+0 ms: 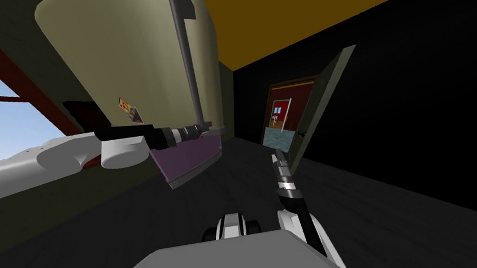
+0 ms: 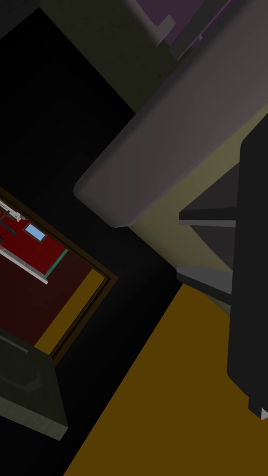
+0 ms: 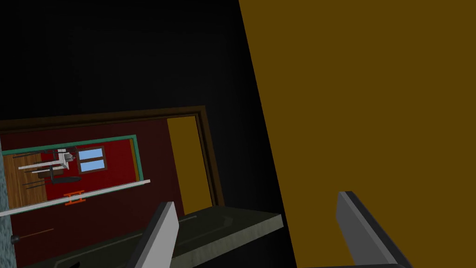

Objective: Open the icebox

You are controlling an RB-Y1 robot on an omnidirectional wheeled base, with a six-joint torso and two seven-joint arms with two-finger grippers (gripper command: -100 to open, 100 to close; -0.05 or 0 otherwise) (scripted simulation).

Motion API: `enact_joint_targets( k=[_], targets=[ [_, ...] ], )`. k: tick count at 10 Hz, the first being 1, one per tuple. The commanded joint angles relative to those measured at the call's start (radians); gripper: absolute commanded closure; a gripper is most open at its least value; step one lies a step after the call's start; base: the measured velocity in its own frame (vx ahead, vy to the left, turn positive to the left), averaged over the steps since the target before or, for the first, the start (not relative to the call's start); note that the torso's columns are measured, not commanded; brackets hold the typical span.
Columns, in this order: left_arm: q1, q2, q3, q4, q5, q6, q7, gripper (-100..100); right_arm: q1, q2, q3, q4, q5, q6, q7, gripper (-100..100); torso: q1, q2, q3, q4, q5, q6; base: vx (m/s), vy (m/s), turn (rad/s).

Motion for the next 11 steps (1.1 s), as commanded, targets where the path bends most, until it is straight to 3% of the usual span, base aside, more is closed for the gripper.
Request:
enact_joint_targets(
  k=[1,2,3,5,6,10,11],
  targets=[
    [-0.049,0.004,-0.043,0.082,0.023,-0.026,-0.043,100,0.0,0.0,0.0,0.0,0.0,0.0,0.0,0,-0.001,0.006,0.004,-0.002,-0.001,0.007,-0.233,0.105,-0.322],
    [-0.051,0.052,-0.03,0.036,0.065,-0.032,-0.036,-100,0.0,0.0,0.0,0.0,0.0,0.0,0.0,0,-0.001,0.009,0.008,-0.001,0.0,0.005,-0.07,0.035,-0.023],
    [-0.051,0.052,-0.03,0.036,0.065,-0.032,-0.036,-100,0.0,0.0,0.0,0.0,0.0,0.0,0.0,0,-0.008,0.004,0.005,-0.003,-0.003,0.006,0.049,-0.025,0.071],
    [-0.072,0.084,-0.019,0.019,0.098,-0.021,-0.027,-100,0.0,0.0,0.0,0.0,0.0,0.0,0.0,0,-0.021,0.0,0.002,-0.007,-0.008,0.012,0.069,-0.02,0.037],
    [-0.094,0.117,-0.009,0.003,0.132,-0.011,-0.018,-100,0.0,0.0,0.0,0.0,0.0,0.0,0.0,0,-0.021,0.002,0.003,-0.006,-0.008,0.013,0.068,-0.02,0.035],
    [-0.137,0.182,0.013,-0.03,0.199,0.011,0.0,-100,0.0,0.0,0.0,0.0,0.0,0.0,0.0,0,-0.019,0.018,0.013,0.004,-0.009,0.011,0.054,-0.019,0.028],
    [-0.131,0.167,-0.01,-0.022,0.205,0.018,-0.014,-100,0.0,0.0,0.0,0.0,0.0,0.0,0.0,0,-0.02,0.02,0.014,0.007,-0.01,0.011,0.022,-0.005,0.003]
  ],
)
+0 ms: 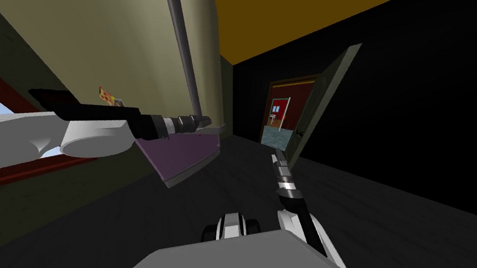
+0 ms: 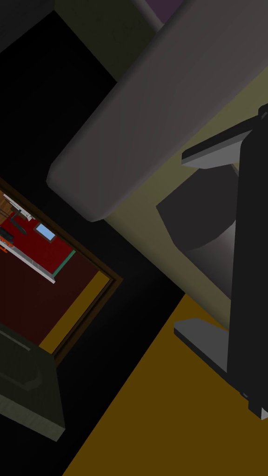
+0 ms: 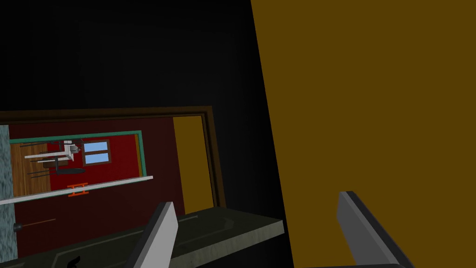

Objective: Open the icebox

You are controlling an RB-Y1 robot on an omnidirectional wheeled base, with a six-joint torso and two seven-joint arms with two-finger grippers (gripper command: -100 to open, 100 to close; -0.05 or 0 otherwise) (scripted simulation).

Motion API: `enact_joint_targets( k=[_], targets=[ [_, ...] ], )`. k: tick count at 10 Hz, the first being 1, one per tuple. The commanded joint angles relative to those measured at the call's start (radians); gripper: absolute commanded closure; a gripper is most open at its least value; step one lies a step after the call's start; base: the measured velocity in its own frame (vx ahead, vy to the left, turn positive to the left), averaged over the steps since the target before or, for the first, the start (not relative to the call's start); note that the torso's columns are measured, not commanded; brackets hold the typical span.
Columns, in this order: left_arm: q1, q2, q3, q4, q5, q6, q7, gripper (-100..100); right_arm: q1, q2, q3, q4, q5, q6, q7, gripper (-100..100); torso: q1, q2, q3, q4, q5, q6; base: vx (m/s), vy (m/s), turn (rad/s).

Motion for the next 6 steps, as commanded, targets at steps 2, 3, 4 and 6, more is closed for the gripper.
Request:
enact_joint_targets(
  k=[2,3,4,6],
  targets=[
    [0.002,0.0,-0.005,0.0,0.004,0.007,-0.002,0,0.0,0.0,0.0,0.0,0.0,0.0,0.0,0,0.0,-0.003,-0.001,-0.005,0.001,0.001,0.005,0.001,0.002],
    [0.004,0.0,-0.008,0.0,0.004,0.009,-0.001,0,0.0,0.0,0.0,0.0,0.0,0.0,0.0,0,0.0,-0.006,-0.003,-0.006,0.001,0.001,0.0,0.0,0.0],
    [0.006,0.0,-0.01,0.001,0.005,0.01,-0.001,0,0.0,0.0,0.0,0.0,0.0,0.0,0.0,0,-0.001,-0.009,-0.005,-0.008,0.001,0.001,0.0,0.0,0.0],
    [0.008,0.0,-0.012,0.001,0.005,0.012,0.0,0,0.0,0.0,0.0,0.0,0.0,0.0,0.0,0,0.0,-0.011,-0.006,-0.01,0.002,0.001,0.0,0.0,0.0]
  ],
)
